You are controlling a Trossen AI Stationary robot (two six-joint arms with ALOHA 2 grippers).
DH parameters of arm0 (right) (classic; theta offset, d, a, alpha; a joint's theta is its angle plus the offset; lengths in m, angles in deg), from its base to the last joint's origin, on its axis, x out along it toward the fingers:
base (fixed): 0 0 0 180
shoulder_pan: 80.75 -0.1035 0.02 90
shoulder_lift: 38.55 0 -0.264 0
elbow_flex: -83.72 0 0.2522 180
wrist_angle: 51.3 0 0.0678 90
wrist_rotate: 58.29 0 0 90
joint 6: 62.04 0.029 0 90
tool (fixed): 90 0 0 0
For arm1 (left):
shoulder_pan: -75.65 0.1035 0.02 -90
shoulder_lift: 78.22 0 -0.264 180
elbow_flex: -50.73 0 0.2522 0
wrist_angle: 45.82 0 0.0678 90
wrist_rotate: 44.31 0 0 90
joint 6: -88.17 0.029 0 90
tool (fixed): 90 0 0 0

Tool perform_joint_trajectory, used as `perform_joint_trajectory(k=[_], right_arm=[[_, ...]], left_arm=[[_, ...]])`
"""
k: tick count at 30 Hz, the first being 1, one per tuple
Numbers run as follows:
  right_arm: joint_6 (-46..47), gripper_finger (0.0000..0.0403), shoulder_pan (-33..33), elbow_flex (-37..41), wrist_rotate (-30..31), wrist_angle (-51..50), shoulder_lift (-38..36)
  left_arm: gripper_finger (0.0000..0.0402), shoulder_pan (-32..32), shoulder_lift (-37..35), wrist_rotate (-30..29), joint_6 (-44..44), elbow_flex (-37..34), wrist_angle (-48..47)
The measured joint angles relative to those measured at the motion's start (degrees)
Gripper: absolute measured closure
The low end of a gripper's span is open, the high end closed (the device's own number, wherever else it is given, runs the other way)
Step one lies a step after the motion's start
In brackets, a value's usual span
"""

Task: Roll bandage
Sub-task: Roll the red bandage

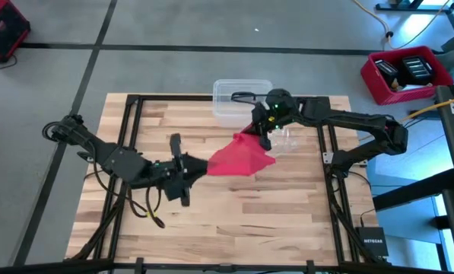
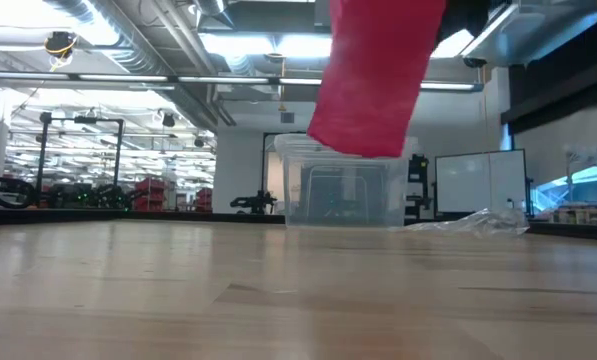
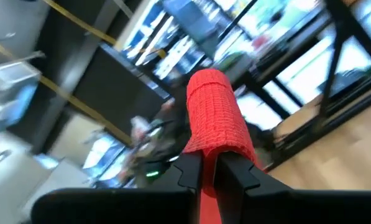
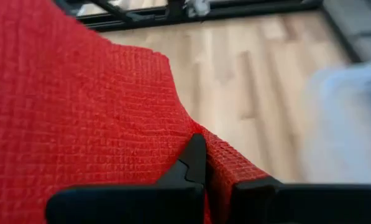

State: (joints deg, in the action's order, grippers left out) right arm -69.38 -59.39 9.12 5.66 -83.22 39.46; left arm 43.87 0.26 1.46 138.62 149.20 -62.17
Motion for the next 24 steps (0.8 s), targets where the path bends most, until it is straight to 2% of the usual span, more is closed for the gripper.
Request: perform_joint_trajectory(k=[3,6,10,18,24], right_arm=[[3.17,0.0392,0.01,1.84,-2.51,1.26,0.01],[10.02,0.0378,0.00,1.96,-1.14,2.06,0.01],[13.57,0.0331,0.09,-0.24,-0.48,0.73,0.00],[14.43,0.0213,0.07,-15.02,-4.82,-21.86,-0.72],[15.96,0.0175,0.06,-22.48,-3.90,-24.05,-0.74]], left_arm=[[0.0385,0.68,-0.15,-2.00,1.28,0.00,0.50],[0.0385,1.44,-0.17,-2.09,0.89,0.00,0.42],[0.0385,2.20,-0.18,-2.11,-0.46,0.00,-0.69],[0.0385,2.54,-0.17,-4.49,-3.51,0.00,-6.64],[0.0385,4.57,-0.15,-4.70,-9.36,0.02,-11.94]])
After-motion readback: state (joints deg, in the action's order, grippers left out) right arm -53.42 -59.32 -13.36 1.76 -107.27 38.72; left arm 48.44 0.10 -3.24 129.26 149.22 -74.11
